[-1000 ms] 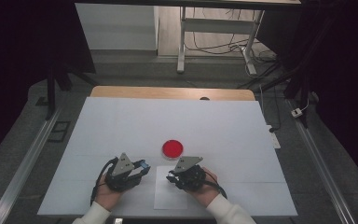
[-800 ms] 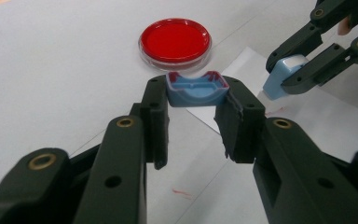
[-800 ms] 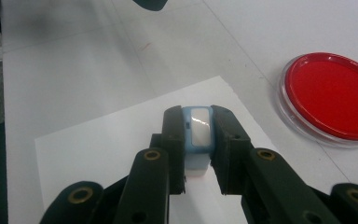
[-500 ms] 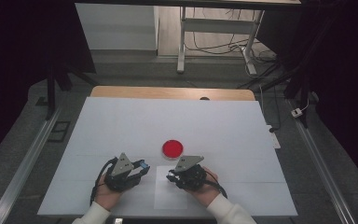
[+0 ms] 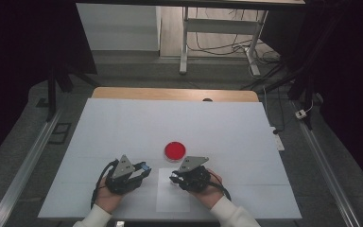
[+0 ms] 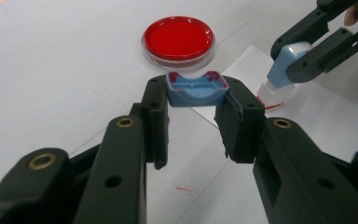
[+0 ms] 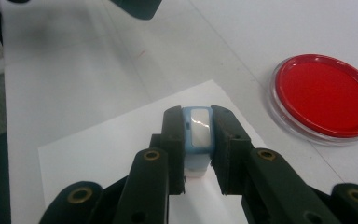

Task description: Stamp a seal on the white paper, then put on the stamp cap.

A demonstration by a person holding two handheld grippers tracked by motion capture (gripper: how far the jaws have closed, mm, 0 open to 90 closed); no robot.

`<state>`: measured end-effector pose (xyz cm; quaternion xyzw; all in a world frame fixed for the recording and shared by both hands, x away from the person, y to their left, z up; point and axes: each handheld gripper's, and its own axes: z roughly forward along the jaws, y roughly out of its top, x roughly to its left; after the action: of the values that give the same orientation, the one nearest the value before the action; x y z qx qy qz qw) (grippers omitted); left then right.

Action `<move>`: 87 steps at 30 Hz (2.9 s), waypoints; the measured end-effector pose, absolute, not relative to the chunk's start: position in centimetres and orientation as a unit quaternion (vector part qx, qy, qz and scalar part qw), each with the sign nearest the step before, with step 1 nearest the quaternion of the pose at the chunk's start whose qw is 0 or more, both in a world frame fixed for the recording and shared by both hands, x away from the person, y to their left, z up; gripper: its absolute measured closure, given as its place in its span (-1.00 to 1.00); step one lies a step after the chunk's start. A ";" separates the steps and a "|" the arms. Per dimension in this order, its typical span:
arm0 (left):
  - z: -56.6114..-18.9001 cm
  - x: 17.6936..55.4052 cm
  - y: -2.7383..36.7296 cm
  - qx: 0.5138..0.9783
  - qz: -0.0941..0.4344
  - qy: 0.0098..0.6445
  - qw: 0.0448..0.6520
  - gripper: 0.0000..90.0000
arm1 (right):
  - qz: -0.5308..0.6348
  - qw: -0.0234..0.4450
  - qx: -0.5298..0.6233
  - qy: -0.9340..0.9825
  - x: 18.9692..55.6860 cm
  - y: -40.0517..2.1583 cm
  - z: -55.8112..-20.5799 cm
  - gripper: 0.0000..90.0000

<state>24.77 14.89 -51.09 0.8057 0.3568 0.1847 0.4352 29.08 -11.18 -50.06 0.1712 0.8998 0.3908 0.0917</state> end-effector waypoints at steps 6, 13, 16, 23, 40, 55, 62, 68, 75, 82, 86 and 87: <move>-51.1 24.8 15.1 0.805 0.185 0.358 0.435 0.43 | 0.424 0.084 0.190 0.882 29.5 -12.0 -49.5 0.66; -51.2 24.7 15.3 0.805 0.185 0.360 0.433 0.43 | 0.446 0.084 0.201 0.868 29.8 -12.8 -48.9 0.66; -51.3 24.6 15.4 0.805 0.184 0.361 0.432 0.43 | 0.458 0.088 0.208 0.860 29.9 -13.3 -48.5 0.66; -51.4 24.5 15.8 0.806 0.182 0.365 0.430 0.43 | 0.495 0.084 0.227 0.835 30.4 -14.5 -47.8 0.66; -51.6 24.4 16.0 0.808 0.181 0.366 0.424 0.43 | 0.532 0.092 0.236 0.808 31.0 -16.0 -46.7 0.66; -51.6 24.6 14.1 0.819 0.174 0.347 0.423 0.43 | 0.522 0.092 0.216 0.820 30.5 -15.2 -46.3 0.66; -51.5 24.6 13.6 0.819 0.176 0.341 0.426 0.43 | 0.523 0.089 0.217 0.819 30.5 -15.1 -46.3 0.66; -51.4 24.6 13.0 0.820 0.178 0.336 0.427 0.43 | 0.523 0.088 0.217 0.820 30.5 -15.0 -46.3 0.66; -51.3 24.7 12.2 0.823 0.177 0.330 0.428 0.43 | 0.523 0.086 0.215 0.820 30.5 -14.9 -46.3 0.66; -51.4 25.0 11.4 0.823 0.176 0.328 0.430 0.43 | 0.525 0.085 0.216 0.819 30.4 -14.8 -46.3 0.66; -51.4 25.1 10.9 0.824 0.175 0.325 0.430 0.43 | 0.525 0.085 0.215 0.819 30.3 -14.8 -46.3 0.66; -51.4 25.1 10.8 0.824 0.176 0.324 0.430 0.43 | 0.525 0.085 0.216 0.819 30.3 -14.8 -46.3 0.66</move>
<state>25.14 10.83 -51.38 0.8243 0.3239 0.1756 0.4299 30.32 -14.84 -46.29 0.2157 0.8189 0.5250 0.0846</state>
